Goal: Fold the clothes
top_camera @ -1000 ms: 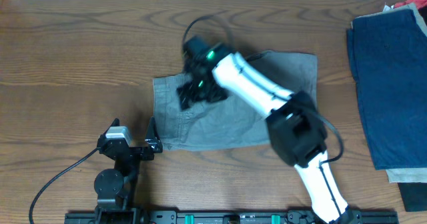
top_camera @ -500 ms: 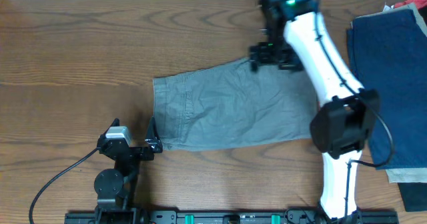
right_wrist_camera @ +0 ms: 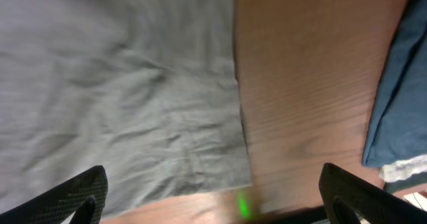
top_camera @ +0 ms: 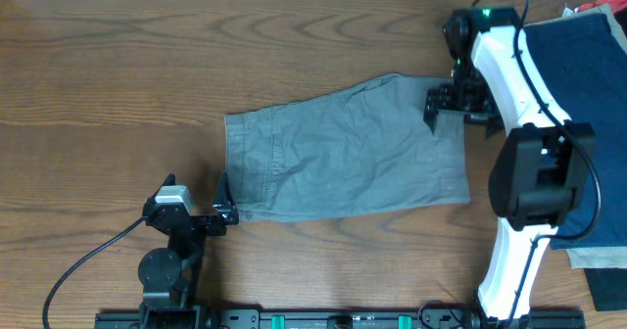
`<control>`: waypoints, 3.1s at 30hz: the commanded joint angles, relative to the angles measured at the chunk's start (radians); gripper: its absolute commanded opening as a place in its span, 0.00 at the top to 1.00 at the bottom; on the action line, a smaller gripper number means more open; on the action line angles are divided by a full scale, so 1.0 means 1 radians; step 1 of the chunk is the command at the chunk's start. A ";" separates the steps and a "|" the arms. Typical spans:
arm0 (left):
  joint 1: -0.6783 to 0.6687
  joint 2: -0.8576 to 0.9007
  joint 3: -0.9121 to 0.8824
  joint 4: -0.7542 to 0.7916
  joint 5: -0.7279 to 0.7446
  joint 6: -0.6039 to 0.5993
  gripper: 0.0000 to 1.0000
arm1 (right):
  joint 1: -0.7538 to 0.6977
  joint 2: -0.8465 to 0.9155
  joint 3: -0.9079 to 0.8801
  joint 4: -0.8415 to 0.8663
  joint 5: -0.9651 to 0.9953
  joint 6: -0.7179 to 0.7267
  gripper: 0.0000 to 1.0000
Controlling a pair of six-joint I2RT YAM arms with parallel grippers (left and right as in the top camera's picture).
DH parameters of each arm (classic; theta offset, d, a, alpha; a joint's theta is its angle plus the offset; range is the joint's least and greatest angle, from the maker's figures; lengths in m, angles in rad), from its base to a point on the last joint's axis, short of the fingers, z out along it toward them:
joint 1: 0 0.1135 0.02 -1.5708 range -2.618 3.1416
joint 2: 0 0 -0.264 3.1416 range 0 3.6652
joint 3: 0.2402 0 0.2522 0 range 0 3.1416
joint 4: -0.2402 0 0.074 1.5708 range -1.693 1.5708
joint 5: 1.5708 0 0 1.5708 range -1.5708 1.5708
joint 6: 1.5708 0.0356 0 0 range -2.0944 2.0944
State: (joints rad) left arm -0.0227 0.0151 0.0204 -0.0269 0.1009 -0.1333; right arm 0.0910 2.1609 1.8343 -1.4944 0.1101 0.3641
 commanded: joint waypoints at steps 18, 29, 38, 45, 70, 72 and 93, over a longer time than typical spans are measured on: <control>-0.003 -0.003 -0.016 -0.035 0.014 0.006 0.02 | -0.141 -0.122 -0.522 0.412 -0.092 -0.039 0.53; -0.003 -0.003 -0.016 -0.035 0.014 0.006 0.02 | -0.176 -0.140 -0.528 0.367 -0.092 -0.039 0.52; -0.003 -0.002 -0.016 -0.035 0.014 0.006 0.02 | -0.183 -0.378 -0.521 0.361 -0.092 -0.039 0.01; -0.003 -0.003 -0.016 -0.035 0.014 0.006 0.02 | -0.266 -0.568 -0.508 0.452 -0.046 -0.040 0.01; -0.003 -0.003 -0.016 -0.035 0.014 0.006 0.02 | -0.495 -0.584 -0.508 0.586 -0.051 -0.039 0.01; -0.003 -0.003 -0.016 -0.035 0.014 0.006 0.02 | -0.495 -0.584 -0.508 0.586 -0.051 -0.039 0.01; -0.003 0.040 0.077 0.053 0.633 -0.371 0.02 | -0.495 -0.584 -0.508 0.586 -0.051 -0.039 0.01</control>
State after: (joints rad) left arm -0.0227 0.0257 0.0273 0.0277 0.6674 -0.5667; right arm -0.3923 1.5772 1.3151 -0.9081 0.0528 0.3256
